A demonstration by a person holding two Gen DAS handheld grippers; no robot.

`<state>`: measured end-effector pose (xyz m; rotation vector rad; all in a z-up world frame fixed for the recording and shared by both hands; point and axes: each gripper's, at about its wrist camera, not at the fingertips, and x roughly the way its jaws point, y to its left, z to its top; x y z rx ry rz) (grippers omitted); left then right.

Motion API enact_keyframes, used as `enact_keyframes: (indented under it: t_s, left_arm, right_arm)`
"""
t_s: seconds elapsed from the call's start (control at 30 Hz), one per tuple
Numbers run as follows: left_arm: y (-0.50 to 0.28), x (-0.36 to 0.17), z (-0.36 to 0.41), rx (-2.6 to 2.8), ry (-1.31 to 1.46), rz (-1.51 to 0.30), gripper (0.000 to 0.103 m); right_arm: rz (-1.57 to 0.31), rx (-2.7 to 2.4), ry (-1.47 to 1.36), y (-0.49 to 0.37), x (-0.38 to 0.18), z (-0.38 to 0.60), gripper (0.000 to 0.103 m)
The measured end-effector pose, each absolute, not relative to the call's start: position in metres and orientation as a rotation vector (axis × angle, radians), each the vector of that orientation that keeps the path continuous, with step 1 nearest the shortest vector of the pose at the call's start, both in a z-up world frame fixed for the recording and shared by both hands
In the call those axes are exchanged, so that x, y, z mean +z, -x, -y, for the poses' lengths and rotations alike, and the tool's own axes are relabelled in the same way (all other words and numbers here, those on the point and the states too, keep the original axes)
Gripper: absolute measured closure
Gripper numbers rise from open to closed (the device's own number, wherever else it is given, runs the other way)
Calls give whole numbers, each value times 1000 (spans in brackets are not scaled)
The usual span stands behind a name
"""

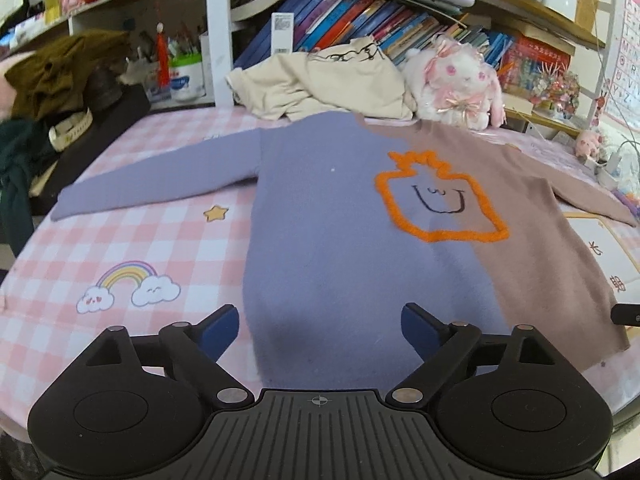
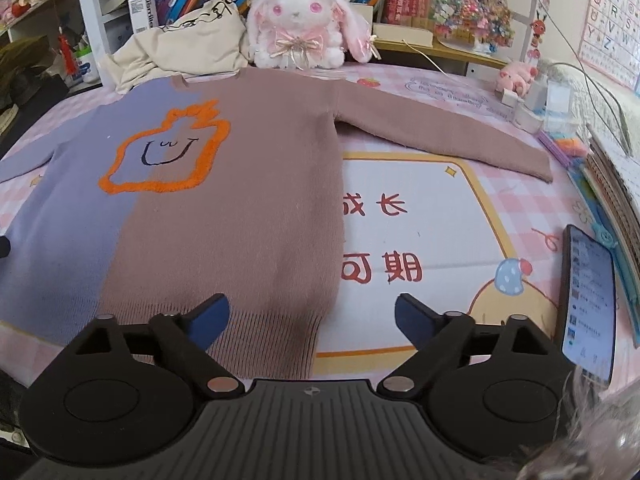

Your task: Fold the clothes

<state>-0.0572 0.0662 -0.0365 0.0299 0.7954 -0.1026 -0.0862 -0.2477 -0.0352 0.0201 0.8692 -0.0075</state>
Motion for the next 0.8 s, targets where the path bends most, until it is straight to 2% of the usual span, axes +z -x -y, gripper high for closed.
enact_keyframes:
  t_s: [0.8]
  left_arm:
    - [58,-28,1,27,-119,-795,9]
  right_arm:
    - [-835,165,40,49,-45,286,9]
